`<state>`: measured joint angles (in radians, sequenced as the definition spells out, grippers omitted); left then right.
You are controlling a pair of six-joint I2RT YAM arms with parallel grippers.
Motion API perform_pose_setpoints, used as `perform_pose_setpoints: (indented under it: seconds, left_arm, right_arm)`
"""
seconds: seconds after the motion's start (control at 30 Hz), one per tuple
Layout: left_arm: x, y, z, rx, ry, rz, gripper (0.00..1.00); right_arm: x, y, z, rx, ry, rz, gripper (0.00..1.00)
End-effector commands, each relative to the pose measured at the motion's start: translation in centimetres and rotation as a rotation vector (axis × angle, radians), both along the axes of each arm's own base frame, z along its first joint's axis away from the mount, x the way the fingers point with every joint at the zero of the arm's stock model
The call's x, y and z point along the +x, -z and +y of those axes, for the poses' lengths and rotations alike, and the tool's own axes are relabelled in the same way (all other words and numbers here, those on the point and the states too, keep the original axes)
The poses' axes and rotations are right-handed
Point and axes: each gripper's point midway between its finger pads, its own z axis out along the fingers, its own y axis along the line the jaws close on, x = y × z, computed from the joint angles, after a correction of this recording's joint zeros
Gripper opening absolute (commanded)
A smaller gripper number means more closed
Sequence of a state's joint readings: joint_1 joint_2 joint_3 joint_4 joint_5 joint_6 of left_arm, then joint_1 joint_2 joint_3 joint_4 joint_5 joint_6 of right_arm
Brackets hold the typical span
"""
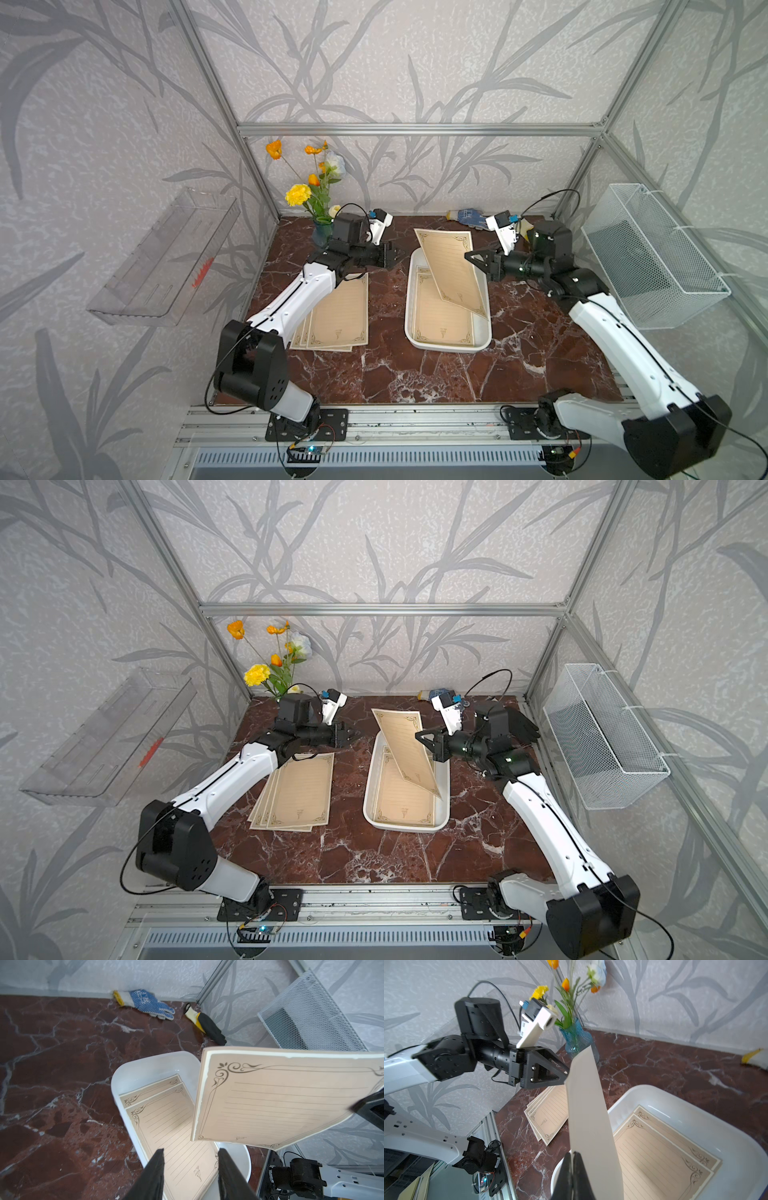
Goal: Take out the stationery paper from the storage box
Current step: Pick up the stationery paper from the storage box.
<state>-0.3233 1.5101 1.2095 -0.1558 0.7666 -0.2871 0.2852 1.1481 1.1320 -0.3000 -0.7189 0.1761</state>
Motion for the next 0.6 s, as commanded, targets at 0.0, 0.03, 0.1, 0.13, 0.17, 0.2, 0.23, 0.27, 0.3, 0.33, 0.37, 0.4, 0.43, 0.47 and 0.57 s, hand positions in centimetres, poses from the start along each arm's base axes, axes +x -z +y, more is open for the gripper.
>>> perform_pose_setpoints:
  seconds: [0.0,0.03,0.1,0.13,0.17,0.2,0.23,0.27,0.3,0.33,0.37,0.4,0.43,0.47,0.57]
  left_arm:
    - [-1.1,-2.8,-1.2,-0.087,0.113,-0.133,0.42]
    - [-1.4,-3.0,-1.3,-0.100,0.129,-0.139,0.42]
    - [-2.1,-3.6,-1.6,-0.135,0.170,-0.159,0.42]
    - [-2.6,-4.1,-1.8,-0.154,0.195,-0.177,0.42]
    - [-3.0,-4.5,-1.8,-0.167,0.213,-0.199,0.42]
    - [-3.4,-4.9,-1.9,-0.178,0.228,-0.222,0.42]
    - [-4.0,-5.3,-1.9,-0.189,0.249,-0.251,0.42]
    - [-4.7,-5.9,-1.9,-0.203,0.272,-0.283,0.42]
    - [-5.3,-6.3,-1.9,-0.217,0.295,-0.309,0.42]
    - [-6.1,-6.8,-1.9,-0.235,0.324,-0.336,0.42]
    - [-6.8,-7.2,-1.9,-0.250,0.350,-0.358,0.41]
    - [-7.4,-7.6,-1.9,-0.263,0.371,-0.377,0.41]
    - [-8.1,-8.0,-1.9,-0.274,0.391,-0.397,0.40]
    - [-8.8,-8.3,-1.8,-0.284,0.414,-0.414,0.38]
    - [-10.6,-9.1,-1.9,-0.303,0.477,-0.443,0.27]
  right_arm:
    - [-1.4,-2.1,0.4,0.040,-0.062,-0.116,0.00]
    - [-1.9,-2.6,0.4,0.054,-0.073,-0.134,0.00]
    - [-3.0,-3.7,0.5,0.083,-0.099,-0.163,0.00]
    - [-3.6,-4.1,0.6,0.096,-0.121,-0.186,0.00]
    - [-4.3,-4.6,0.6,0.108,-0.141,-0.206,0.00]
    - [-4.9,-5.0,0.6,0.117,-0.156,-0.221,0.00]
    - [-5.4,-5.2,0.6,0.127,-0.169,-0.236,0.00]
    - [-5.9,-5.6,0.6,0.137,-0.177,-0.248,0.00]
    - [-6.3,-5.9,0.6,0.146,-0.187,-0.261,0.00]
    - [-6.7,-6.1,0.6,0.155,-0.200,-0.271,0.00]
    - [-7.1,-6.4,0.6,0.163,-0.209,-0.282,0.00]
    - [-7.4,-6.6,0.6,0.172,-0.222,-0.289,0.00]
    - [-7.8,-6.9,0.7,0.181,-0.235,-0.296,0.00]
    - [-8.0,-7.0,0.7,0.189,-0.242,-0.301,0.00]
    - [-8.4,-7.5,0.6,0.201,-0.244,-0.321,0.00]
